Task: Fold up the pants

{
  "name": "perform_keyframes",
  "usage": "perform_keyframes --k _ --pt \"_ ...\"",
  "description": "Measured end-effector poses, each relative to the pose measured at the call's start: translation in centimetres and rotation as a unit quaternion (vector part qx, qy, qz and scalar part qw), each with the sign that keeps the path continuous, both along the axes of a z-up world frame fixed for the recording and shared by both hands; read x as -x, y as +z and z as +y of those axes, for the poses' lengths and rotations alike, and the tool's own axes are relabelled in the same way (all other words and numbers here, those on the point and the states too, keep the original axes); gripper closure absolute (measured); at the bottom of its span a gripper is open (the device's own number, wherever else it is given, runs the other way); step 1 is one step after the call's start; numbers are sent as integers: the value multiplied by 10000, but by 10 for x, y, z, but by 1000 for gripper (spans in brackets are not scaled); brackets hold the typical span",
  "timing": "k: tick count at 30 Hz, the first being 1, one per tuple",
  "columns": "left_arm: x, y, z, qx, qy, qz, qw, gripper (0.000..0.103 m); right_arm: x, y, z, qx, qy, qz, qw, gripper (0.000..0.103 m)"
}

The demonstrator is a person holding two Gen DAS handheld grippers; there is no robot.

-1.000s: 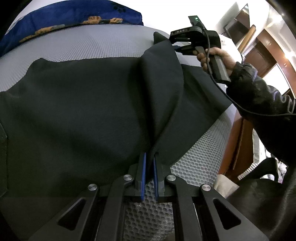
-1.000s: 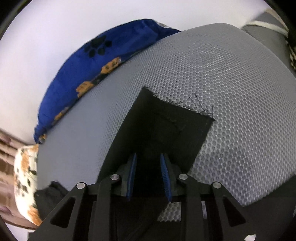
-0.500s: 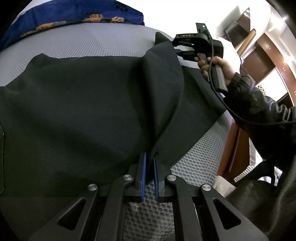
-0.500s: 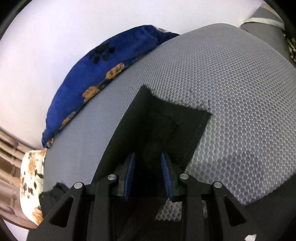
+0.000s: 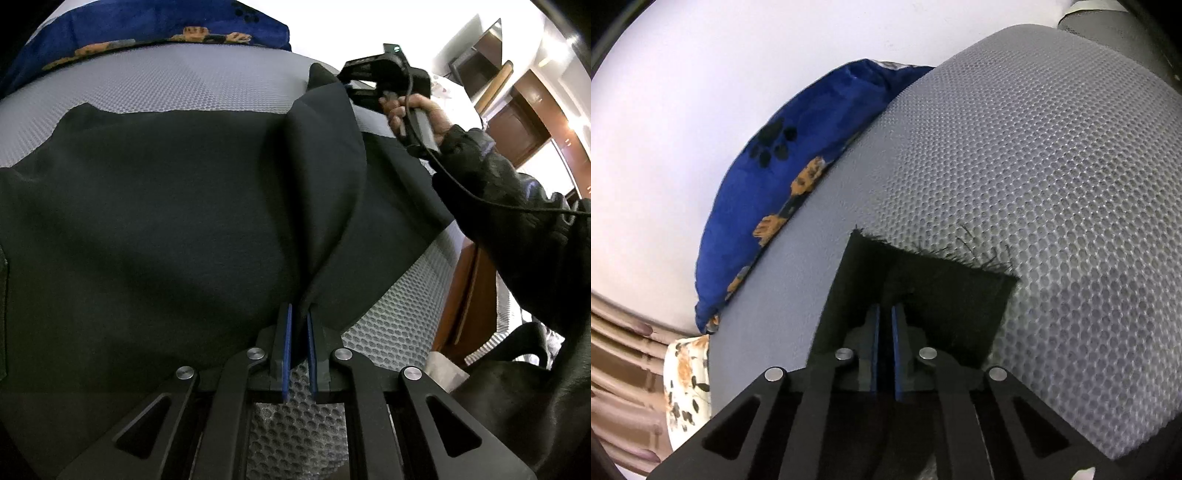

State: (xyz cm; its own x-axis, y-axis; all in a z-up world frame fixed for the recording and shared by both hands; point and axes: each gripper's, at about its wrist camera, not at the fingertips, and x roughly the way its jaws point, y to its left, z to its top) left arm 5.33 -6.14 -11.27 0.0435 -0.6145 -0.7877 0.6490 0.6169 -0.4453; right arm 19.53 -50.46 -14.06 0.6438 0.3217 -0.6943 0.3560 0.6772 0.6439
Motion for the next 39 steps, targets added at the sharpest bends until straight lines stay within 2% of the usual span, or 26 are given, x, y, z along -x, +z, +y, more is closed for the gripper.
perform_keyframes --k 3,8,13,17,19,23,31,33,35,39 --pt "1 -1 -1 -10 -2 -24 10000 95 18 20 -4 52 -219 -104 9997 98" --pt "5 1 -4 -57 -36 -107 9999 95 80 71 -27 274 -713 -344 9965 99" --pt "10 5 -9 -138 -111 -256 9995 95 162 94 -29 785 -1165 -71 9901 99" --pt "14 6 -13 -185 -205 -350 9990 95 231 73 -29 933 -1669 503 9803 99" --pt "15 7 -15 -216 -241 -387 9987 95 257 53 -29 895 -1876 899 9740 99" --pt "19 9 -20 -367 -329 -567 9972 94 283 21 -27 823 -2051 1352 9658 99" --pt "22 13 -30 -520 -445 -765 9947 94 297 32 -29 908 -2084 1220 9661 100" --pt "21 10 -31 -522 -456 -729 9949 94 299 25 -28 965 -2043 1318 9652 100" --pt "19 8 -28 -496 -449 -681 9954 93 299 11 -29 809 -2106 1478 9630 100" --pt "16 9 -27 -562 -524 -642 9950 89 302 10 -33 686 -2164 1462 9628 100"
